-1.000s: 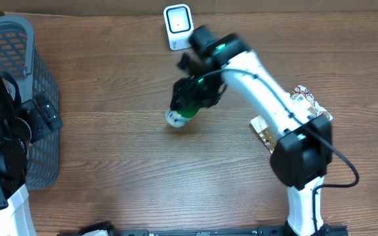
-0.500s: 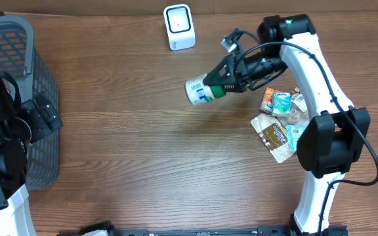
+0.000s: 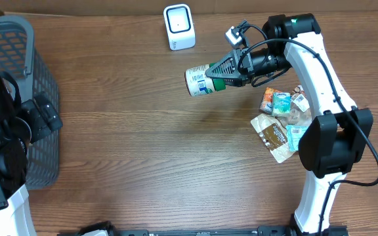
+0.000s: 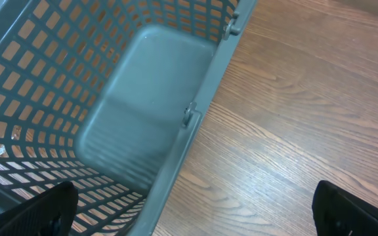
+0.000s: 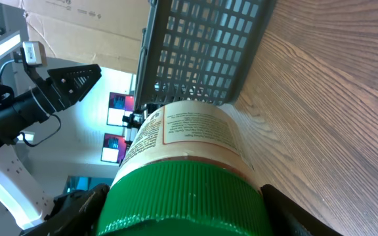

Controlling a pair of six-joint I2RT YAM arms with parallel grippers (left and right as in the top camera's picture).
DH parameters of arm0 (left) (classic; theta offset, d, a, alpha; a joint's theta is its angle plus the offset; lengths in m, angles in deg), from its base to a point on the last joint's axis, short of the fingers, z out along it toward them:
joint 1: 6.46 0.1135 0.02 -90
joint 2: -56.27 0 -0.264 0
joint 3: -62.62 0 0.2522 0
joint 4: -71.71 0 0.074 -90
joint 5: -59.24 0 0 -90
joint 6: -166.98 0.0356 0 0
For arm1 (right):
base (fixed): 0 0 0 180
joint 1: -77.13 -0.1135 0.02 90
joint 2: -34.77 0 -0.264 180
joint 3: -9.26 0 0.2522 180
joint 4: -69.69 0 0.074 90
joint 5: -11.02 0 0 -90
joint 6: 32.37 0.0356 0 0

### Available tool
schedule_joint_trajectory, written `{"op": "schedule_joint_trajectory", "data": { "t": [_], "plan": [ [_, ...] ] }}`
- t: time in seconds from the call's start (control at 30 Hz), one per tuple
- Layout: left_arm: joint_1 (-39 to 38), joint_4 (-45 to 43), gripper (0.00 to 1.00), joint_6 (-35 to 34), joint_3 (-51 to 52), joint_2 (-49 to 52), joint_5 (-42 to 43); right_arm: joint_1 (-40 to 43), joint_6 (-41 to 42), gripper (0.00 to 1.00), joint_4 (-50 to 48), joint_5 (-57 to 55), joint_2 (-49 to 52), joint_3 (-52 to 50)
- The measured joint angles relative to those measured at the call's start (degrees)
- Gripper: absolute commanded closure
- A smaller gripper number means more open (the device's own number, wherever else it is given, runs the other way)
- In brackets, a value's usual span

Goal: Scan the item barcode
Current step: 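Lift the jar and swing it toward the white scanner, then hold the jar's label against the white scanner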

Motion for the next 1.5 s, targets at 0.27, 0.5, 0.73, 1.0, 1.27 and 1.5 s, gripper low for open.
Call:
{"op": "schedule_joint_trajectory", "data": {
  "t": [0.27,0.5,0.73,1.0,1.27,1.5],
  "plan": [
    [0.0,0.0,0.0,0.0,0.0,0.0,0.0,-1.57,-0.39,0.41,-3.65,-3.63,-0.04,0.0],
    [0.0,0.0,0.0,0.0,0.0,0.0,0.0,-10.29,9.94,0.42,-16.74,-18.53,-0.11,0.07],
    [0.0,-0.02,0.0,0.0,0.0,0.0,0.0,-20.81,28.37,0.45,-30.47,-53.53,-0.11,0.11],
    [0.0,0.0,0.0,0.0,0.0,0.0,0.0,-24.17,30.14,0.47,-52.89,-81.77,-0.11,-0.87],
    [0.0,0.0,0.0,0.0,0.0,0.0,0.0,-23.23,8.83,0.49,-77.0,-89.35,-0.11,-7.1],
    [0.0,-0.02,0.0,0.0,0.0,0.0,0.0,-22.36,-5.7,0.55,-92.32,-91.3,0.57,-9.75]
  ]
}}
